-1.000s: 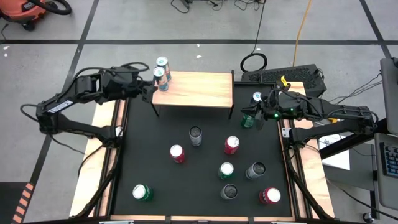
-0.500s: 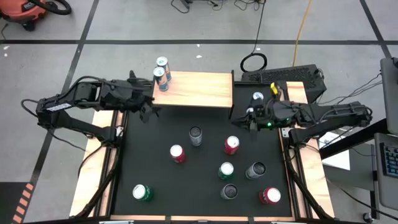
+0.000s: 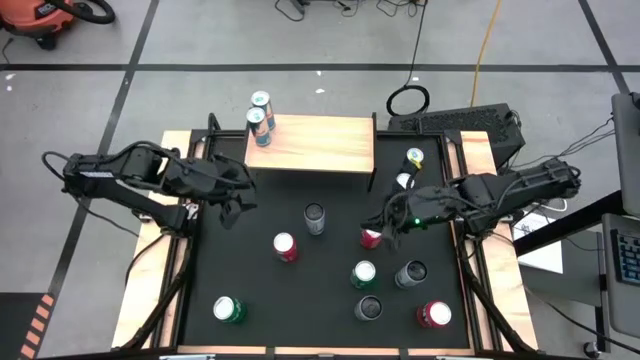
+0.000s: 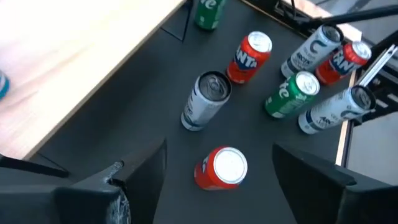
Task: Place canned beverage on shelf
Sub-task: Put the blue soda can on the shelf
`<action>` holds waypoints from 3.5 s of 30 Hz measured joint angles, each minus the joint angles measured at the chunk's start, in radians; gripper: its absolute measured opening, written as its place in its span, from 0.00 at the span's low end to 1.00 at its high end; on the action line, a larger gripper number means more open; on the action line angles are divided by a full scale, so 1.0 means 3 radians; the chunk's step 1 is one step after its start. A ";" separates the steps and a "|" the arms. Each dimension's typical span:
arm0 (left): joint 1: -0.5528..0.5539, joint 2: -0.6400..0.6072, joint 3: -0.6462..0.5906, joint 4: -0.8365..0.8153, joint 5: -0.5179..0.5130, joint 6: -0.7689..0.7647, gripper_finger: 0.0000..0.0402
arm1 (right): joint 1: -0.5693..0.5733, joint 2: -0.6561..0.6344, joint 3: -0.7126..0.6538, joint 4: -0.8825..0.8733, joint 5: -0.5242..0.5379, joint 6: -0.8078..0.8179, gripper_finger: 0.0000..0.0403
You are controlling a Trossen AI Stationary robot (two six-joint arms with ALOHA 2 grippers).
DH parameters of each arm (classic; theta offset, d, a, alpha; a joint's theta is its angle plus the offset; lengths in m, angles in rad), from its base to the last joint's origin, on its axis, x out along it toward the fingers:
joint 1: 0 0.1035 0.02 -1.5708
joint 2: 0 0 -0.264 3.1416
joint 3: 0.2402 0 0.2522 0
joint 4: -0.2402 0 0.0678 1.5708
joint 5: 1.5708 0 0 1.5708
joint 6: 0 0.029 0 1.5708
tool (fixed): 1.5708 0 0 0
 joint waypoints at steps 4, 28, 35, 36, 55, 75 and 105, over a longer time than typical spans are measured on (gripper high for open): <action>-0.0055 0.0069 -0.0041 0.0033 -0.0018 -0.0039 0.71 | 0.0074 0.0263 0.0590 -0.0900 -0.0198 0.0049 0.03; -0.0164 0.0603 -0.0042 0.0497 0.0006 -0.0090 0.72 | -0.0549 0.0479 0.1720 -0.2779 0.0378 0.1199 0.06; -0.0178 0.0602 -0.0042 0.0482 0.0107 -0.0350 0.72 | -0.1019 0.0475 0.1719 -0.2812 0.0363 0.0966 0.19; -0.0182 0.0595 -0.0043 0.0467 0.0126 -0.0348 0.72 | -0.1076 0.0475 0.1719 -0.2865 0.0364 0.0939 0.21; -0.0285 0.0589 -0.0042 0.0480 0.0225 -0.0259 0.72 | -0.2403 0.0787 0.1715 -0.3008 0.0044 0.0097 0.55; -0.0168 0.0589 -0.0042 0.0270 -0.0209 -0.0346 0.72 | -0.3126 0.1107 0.1419 -0.2831 0.0108 -0.1524 0.75; 0.0311 0.0589 -0.0042 0.0219 -0.0193 0.0292 0.72 | -0.3756 0.1109 0.0321 -0.2067 -0.0681 -0.1687 0.89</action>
